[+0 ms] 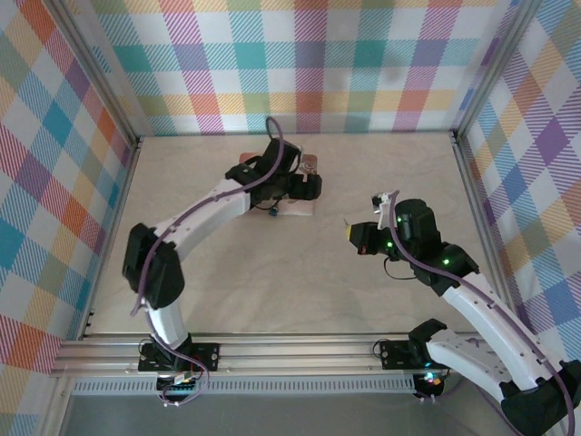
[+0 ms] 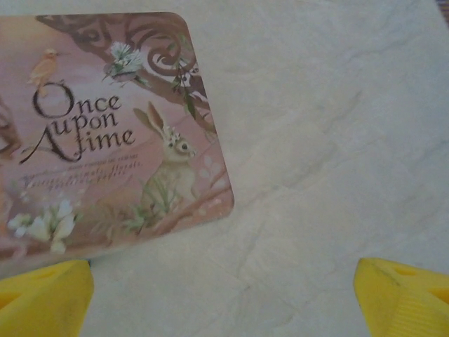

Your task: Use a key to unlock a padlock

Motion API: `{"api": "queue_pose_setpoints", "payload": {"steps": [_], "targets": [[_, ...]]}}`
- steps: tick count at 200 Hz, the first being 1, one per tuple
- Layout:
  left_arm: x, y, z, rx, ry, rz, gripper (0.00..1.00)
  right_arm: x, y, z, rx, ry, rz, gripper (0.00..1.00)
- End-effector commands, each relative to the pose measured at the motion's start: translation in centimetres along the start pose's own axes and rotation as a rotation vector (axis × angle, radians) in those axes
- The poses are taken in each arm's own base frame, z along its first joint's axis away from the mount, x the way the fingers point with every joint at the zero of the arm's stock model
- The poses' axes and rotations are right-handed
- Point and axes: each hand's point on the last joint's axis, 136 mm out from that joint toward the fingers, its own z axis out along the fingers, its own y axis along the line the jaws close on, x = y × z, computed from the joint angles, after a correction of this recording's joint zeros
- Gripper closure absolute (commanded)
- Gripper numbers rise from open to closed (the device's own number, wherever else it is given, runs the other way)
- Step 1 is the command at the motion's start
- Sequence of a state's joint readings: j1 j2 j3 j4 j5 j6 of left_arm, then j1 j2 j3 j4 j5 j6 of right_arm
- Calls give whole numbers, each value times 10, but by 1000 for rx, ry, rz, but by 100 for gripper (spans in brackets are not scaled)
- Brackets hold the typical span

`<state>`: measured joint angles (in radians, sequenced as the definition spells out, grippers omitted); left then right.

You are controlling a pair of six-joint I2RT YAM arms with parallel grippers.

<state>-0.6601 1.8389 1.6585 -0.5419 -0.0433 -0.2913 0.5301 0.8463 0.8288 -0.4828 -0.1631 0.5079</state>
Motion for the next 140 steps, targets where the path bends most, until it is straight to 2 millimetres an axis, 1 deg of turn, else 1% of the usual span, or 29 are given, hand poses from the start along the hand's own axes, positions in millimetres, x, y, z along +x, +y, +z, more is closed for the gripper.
{"api": "queue_pose_setpoints", "payload": {"steps": [1, 2, 10, 27, 30, 34, 43, 58, 63, 94, 140], "targets": [[-13, -2, 12, -2, 11, 53, 4, 17, -20, -3, 89, 39, 12, 98], [-16, -3, 12, 0, 6, 54, 4, 17, -21, -3, 90, 39, 12, 98], [-18, -4, 22, -3, 14, 60, 4, 20, -23, -3, 98, 44, 16, 98], [-19, -7, 44, 5, 47, 69, 4, 26, -28, -4, 117, 53, 23, 98], [-20, -8, 45, 10, 48, 71, 3, 26, -29, -5, 120, 54, 24, 98], [-18, -9, 52, 11, 59, 73, 4, 27, -30, -5, 125, 56, 24, 98], [-18, -11, 62, 18, 72, 77, 4, 29, -32, -6, 132, 60, 26, 98], [-18, -16, 74, 35, 92, 77, 4, 31, -35, -8, 145, 60, 25, 98], [-15, -16, 79, 38, 106, 75, 3, 31, -35, -8, 149, 60, 25, 98], [-8, -16, 93, 40, 135, 63, 3, 35, -42, -11, 184, 63, 30, 98], [2, -16, 100, 47, 165, 61, 3, 37, -49, -14, 225, 69, 32, 98]]}}
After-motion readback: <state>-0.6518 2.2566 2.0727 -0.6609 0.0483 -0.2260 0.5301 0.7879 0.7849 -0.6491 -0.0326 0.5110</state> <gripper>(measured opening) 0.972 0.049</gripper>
